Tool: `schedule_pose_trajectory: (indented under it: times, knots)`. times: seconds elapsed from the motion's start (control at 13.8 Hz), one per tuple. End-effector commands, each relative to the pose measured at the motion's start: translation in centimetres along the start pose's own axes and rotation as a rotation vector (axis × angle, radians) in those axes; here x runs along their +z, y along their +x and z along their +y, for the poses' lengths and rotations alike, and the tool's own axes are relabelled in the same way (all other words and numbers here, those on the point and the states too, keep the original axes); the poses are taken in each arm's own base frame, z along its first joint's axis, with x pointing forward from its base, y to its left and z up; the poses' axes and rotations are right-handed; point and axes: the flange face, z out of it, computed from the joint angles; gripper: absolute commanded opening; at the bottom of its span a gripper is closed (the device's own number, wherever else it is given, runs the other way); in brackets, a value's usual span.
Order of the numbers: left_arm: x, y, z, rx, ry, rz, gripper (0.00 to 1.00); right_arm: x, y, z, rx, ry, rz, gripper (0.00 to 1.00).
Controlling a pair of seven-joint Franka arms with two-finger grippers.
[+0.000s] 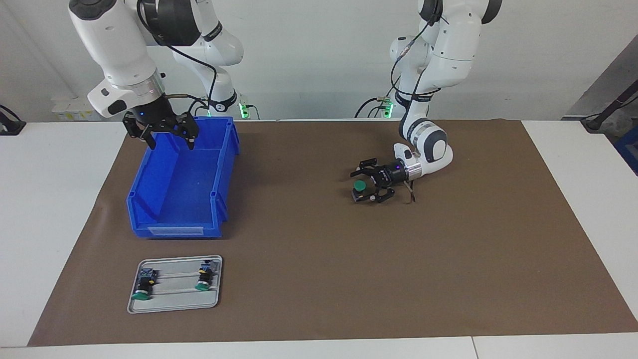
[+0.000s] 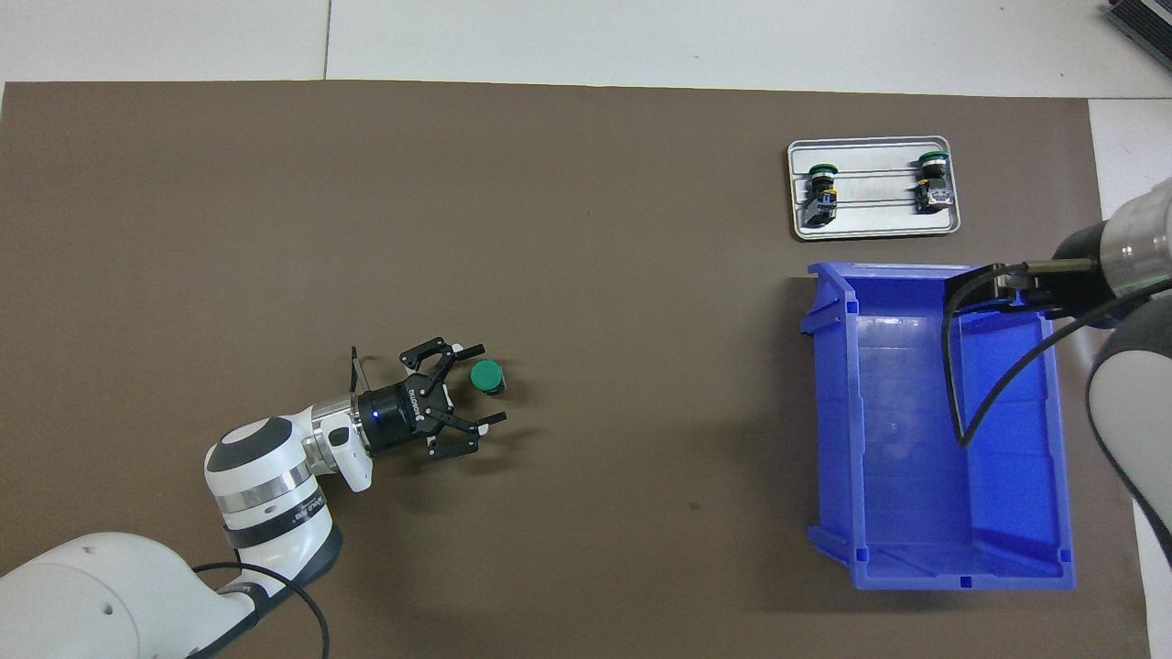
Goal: Place and press button with both arms
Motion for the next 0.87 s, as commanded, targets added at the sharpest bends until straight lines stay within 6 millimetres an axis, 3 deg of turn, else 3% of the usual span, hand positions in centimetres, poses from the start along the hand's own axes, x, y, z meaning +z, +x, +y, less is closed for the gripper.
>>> schedule_pose_trajectory:
  times: [0.0,0.36,0.65,0.8]
  knots:
    - [-0.8,-0.3,0.0,0.006,0.025,0.006,1.00,-0.2,-0.7,-0.1,0.012,0.020,0.005,1.00]
    - [-3.2,0.5,-1.5,0.008,0.070,0.022,1.00,-0.2,-0.7,-0.1,0.010,0.020,0.005,1.00]
    - [-6.4,0.8,-3.5,-0.024,0.095,-0.012,1.00,-0.2,-0.7,-0.1,0.012,0.020,0.005,1.00]
    - [-8.2,1.9,-5.8,-0.036,0.129,-0.049,1.00,-0.2,-0.7,-0.1,0.012,0.020,0.007,1.00]
